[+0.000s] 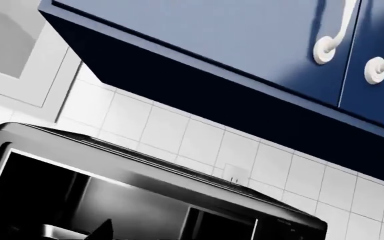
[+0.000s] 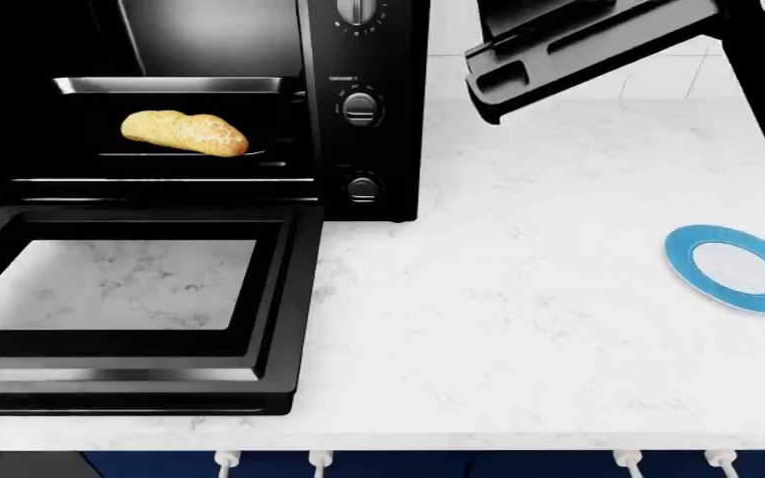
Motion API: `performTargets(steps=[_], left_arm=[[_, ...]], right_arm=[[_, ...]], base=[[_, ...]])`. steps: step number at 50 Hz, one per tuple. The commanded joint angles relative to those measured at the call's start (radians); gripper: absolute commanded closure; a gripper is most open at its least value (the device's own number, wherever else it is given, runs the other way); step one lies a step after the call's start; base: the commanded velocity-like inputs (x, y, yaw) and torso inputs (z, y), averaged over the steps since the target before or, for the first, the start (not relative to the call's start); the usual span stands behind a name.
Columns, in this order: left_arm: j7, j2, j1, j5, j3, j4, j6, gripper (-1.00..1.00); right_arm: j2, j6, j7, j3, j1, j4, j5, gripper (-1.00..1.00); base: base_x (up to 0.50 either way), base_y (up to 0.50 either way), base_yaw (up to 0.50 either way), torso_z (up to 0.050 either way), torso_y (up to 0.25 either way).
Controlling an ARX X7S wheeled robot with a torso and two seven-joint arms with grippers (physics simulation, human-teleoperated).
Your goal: Place the baguette on the tray of the toaster oven.
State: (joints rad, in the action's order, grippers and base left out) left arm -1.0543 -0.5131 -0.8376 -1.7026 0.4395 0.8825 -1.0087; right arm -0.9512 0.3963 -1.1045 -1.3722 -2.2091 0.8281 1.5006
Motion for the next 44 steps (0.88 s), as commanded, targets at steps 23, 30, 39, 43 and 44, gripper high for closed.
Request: performTargets(steps=[23, 30, 39, 43, 44], left_arm=[[-0.273, -0.055, -0.404, -0.203, -0.045, -0.11, 0.213, -1.0], [-0.314, -0.067, -0.456, -0.219, -0.049, -0.118, 0.246, -1.0], [-0.358, -0.078, -0.54, -0.235, -0.055, -0.135, 0.295, -1.0], [-0.304, -0.052, -0.544, -0.165, -0.05, -0.161, 0.294, -1.0], [-0.298, -0.049, -0.542, -0.154, -0.04, -0.155, 0.298, -1.0]], right_arm=[[0.098, 0.112, 0.092, 0.166, -0.109, -0.076, 0.002, -1.0], [0.124, 0.157, 0.111, 0.213, -0.128, -0.092, 0.013, -1.0], [0.16, 0.221, 0.124, 0.298, -0.129, -0.106, 0.024, -1.0], [0.179, 0.253, 0.132, 0.333, -0.131, -0.114, 0.026, -1.0], [0.188, 0.264, 0.136, 0.343, -0.134, -0.119, 0.026, -1.0]], base=[[0.0, 0.0, 0.0, 0.0, 0.0], [0.0, 0.0, 0.0, 0.0, 0.0], [0.0, 0.0, 0.0, 0.0, 0.0], [0.0, 0.0, 0.0, 0.0, 0.0], [0.0, 0.0, 0.0, 0.0, 0.0]])
